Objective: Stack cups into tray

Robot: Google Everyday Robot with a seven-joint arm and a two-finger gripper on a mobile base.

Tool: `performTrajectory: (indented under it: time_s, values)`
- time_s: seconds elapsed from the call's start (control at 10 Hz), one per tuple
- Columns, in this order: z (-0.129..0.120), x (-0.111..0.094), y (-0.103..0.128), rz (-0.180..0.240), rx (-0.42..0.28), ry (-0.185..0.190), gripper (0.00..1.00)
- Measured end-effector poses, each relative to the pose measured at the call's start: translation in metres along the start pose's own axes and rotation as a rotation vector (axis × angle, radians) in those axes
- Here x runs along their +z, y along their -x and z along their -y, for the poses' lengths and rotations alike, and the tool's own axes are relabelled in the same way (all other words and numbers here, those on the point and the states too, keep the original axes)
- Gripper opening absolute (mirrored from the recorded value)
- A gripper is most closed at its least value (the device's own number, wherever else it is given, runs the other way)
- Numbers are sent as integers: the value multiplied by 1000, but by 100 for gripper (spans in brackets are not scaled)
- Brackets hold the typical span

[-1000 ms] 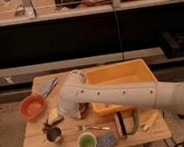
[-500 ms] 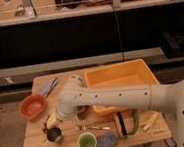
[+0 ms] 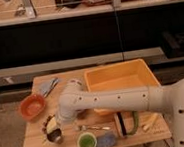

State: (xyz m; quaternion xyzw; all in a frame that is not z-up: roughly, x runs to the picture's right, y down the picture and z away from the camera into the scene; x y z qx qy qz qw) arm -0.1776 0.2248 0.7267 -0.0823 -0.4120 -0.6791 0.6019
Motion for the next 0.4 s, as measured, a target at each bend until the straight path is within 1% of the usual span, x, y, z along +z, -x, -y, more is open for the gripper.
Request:
performTrajectory:
  time_s: [0.1, 0.2, 0.3, 0.4]
  values:
    - [-1, 4, 1, 3, 3, 0, 77]
    - [-1, 6, 1, 4, 4, 0, 71]
    - [-2, 10, 2, 6, 5, 1, 61]
    - [-3, 13, 2, 8, 6, 5, 55]
